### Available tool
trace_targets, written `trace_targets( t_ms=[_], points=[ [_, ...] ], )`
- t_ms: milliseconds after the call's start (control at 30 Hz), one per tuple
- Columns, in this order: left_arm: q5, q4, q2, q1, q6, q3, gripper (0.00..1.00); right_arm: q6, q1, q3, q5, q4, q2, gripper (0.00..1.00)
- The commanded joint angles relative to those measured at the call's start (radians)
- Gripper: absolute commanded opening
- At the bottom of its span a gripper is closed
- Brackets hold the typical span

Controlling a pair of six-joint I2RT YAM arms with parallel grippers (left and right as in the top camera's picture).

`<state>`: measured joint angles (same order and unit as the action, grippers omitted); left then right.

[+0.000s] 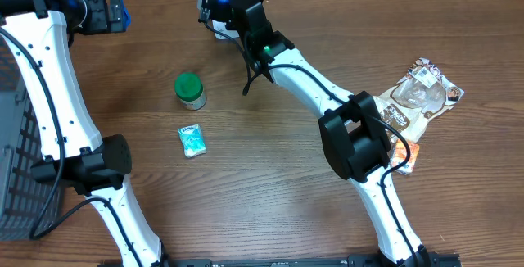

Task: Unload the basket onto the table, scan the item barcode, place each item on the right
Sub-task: 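Hold the wipes pack barcode in front of the scanner window, then carry the wipes pack right and release it beside the bag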

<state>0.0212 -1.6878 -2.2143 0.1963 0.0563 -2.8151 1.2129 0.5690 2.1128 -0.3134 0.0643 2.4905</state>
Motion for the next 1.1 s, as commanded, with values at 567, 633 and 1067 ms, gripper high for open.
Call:
trace_targets(
  t_ms=[567, 633, 1067],
  points=[
    [-0.003, -0.002, 0.03, -0.007, 0.011, -0.008, 1.0, 0.001, -0.019, 0.02, 0.001, 0.03, -0.006, 0.04],
    [-0.003, -0.002, 0.03, -0.007, 0.011, -0.008, 1.0, 0.001, -0.018, 0.02, 0.001, 0.033, -0.006, 0.04],
    [-0.003, -0.002, 0.03, -0.007, 0.011, -0.008, 1.0, -0.237, 0.007, 0.02, 0.019, -0.01, -0.179, 0.04]
  ],
)
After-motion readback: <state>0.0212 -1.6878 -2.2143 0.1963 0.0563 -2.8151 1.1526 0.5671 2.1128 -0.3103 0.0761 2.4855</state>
